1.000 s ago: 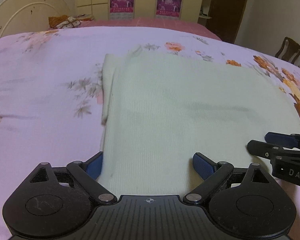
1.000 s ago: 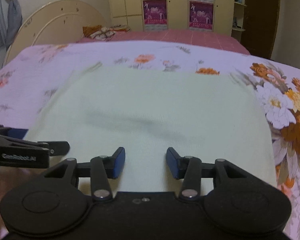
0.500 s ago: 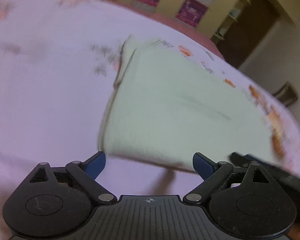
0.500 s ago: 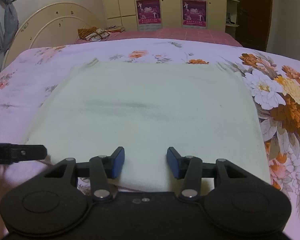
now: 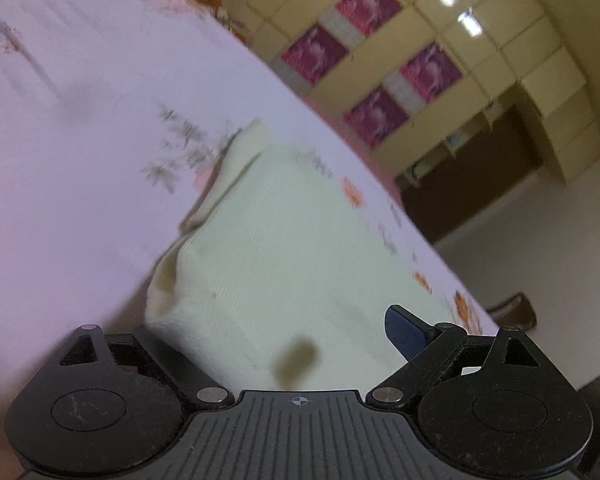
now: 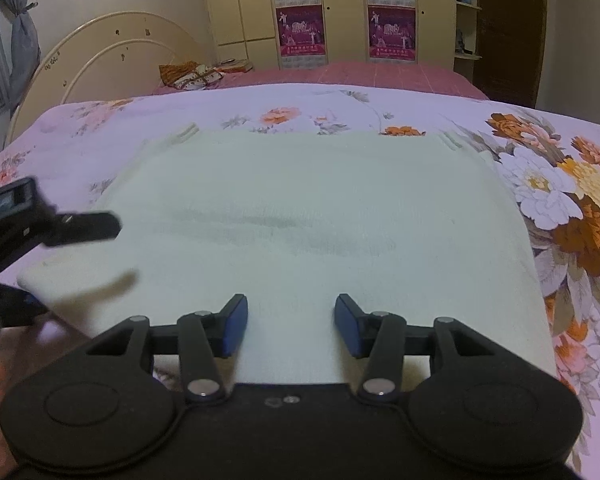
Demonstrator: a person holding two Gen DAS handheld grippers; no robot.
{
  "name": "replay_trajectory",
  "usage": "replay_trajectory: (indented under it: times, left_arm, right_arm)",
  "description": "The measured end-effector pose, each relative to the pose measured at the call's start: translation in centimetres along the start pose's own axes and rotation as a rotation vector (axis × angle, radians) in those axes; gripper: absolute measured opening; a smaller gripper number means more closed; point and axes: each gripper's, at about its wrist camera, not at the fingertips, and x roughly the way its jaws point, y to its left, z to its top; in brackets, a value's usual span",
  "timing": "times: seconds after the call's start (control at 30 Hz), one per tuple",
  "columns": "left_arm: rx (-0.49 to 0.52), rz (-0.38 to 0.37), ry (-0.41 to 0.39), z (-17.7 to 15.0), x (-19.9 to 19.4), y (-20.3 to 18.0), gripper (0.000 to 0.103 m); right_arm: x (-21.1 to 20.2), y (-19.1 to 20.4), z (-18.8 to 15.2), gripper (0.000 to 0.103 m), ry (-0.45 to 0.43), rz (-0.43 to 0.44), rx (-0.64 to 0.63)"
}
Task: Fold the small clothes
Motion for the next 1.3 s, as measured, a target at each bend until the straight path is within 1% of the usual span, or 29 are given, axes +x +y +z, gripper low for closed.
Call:
replay_trajectory:
  times: [0.03,0.07,0.1,0.17,0.2,0.27,0.37,0.4,0.43,0.5,0.57,0.6,0.7,0.77,0.83,0.87,0.93,1.0,1.1,1.17,1.2,1.23,1.27,1.3]
  left_arm:
    - [-0.003,0.0,-0.017,-0.1,0.3,-0.1,0.092]
    - [-0.007,0.004,-0.029,-0.1,0.4,-0.1,0.081]
    - [-0.018,0.015,-0.028,0.0,0.7,0.0,0.048]
    - [-0.075,0.032,-0.002,0.3,1.4,1.3,0.021]
    - [-0.09,0.031,-0.004,0.4,1.5,1.8,0.017]
    - [-0.094,0.022,-0.003,0.5,1.7,1.9,0.017]
    - [-0.092,0.01,-0.015,0.7,1.9,1.4,0.017]
    - [-0.086,0.005,-0.022,0.8,2.0,1.2,0.01]
    - [-0.072,0.0,-0.026,0.9,2.1,0.9,0.007]
    - [-0.054,-0.016,-0.033,1.2,1.7,0.7,0.007]
    - [0.004,-0.03,-0.048,1.6,1.2,-0.1,0.007]
    - [0.028,-0.043,-0.055,1.7,0.9,-0.6,0.007]
    - [0.103,-0.082,-0.077,2.3,0.5,-2.4,0.007]
    - [0.156,-0.12,-0.069,2.5,0.3,-3.8,0.007]
    - [0.235,-0.166,-0.05,2.5,0.6,-5.9,0.007]
    - [0.278,-0.196,-0.037,2.5,0.8,-7.3,0.007]
    - [0.358,-0.263,0.004,2.2,1.5,-10.1,0.007]
    - [0.438,-0.326,0.077,1.0,2.8,-13.0,0.007]
    - [0.549,-0.39,0.203,-2.3,4.4,-16.0,0.007]
    - [0.59,-0.405,0.274,-4.5,4.9,-16.8,0.008]
    - [0.611,-0.385,0.303,-5.2,5.3,-17.2,0.008]
    - [0.613,-0.353,0.316,-5.6,5.5,-17.3,0.008]
    - [0.605,-0.344,0.334,-5.7,5.6,-17.1,0.008]
    - [0.598,-0.338,0.347,-5.6,5.6,-17.1,0.016]
  right_arm:
    - [0.2,0.0,0.1,0.048,-0.005,0.002,-0.001]
    - [0.4,0.1,0.2,0.049,-0.008,0.003,-0.003]
    - [0.5,0.3,0.3,0.049,-0.013,0.004,-0.007]
    - [0.8,0.6,0.7,0.049,-0.024,0.004,-0.019]
    - [0.9,0.7,0.9,0.049,-0.031,0.003,-0.019]
    - [1.0,0.9,1.5,0.048,-0.054,-0.002,-0.018]
    - [2.0,1.1,3.0,0.048,-0.076,-0.045,-0.05]
    - [2.3,1.0,3.5,0.048,-0.079,-0.051,-0.044]
    - [2.7,0.9,4.0,0.048,-0.078,-0.055,-0.038]
    - [4.4,1.3,3.6,0.05,-0.007,-0.073,-0.083]
    - [4.6,2.5,2.3,0.052,-0.041,-0.113,-0.184]
    - [4.5,2.7,2.0,0.052,-0.05,-0.121,-0.197]
    - [4.4,2.5,2.0,0.052,-0.055,-0.114,-0.183]
    - [4.3,2.7,1.6,0.052,-0.068,-0.119,-0.196]
    - [4.2,2.5,1.6,0.052,-0.079,-0.117,-0.192]
    - [3.9,2.4,1.7,0.051,-0.08,-0.109,-0.186]
    - [3.0,1.4,2.2,0.048,-0.096,-0.095,-0.135]
    - [1.1,-0.5,2.1,0.049,-0.134,-0.111,-0.048]
    - [-1.5,-4.2,1.4,0.049,-0.143,-0.147,0.064]
    - [-3.3,-6.7,0.5,0.049,-0.148,-0.181,0.14]
    - [-4.0,-7.8,0.0,0.049,-0.143,-0.183,0.176]
    - [-4.2,-8.3,-0.5,0.049,-0.11,-0.202,0.17]
    - [-4.4,-8.7,-1.1,0.049,-0.1,-0.21,0.165]
    - [-4.8,-9.2,-1.8,0.049,-0.1,-0.205,0.174]
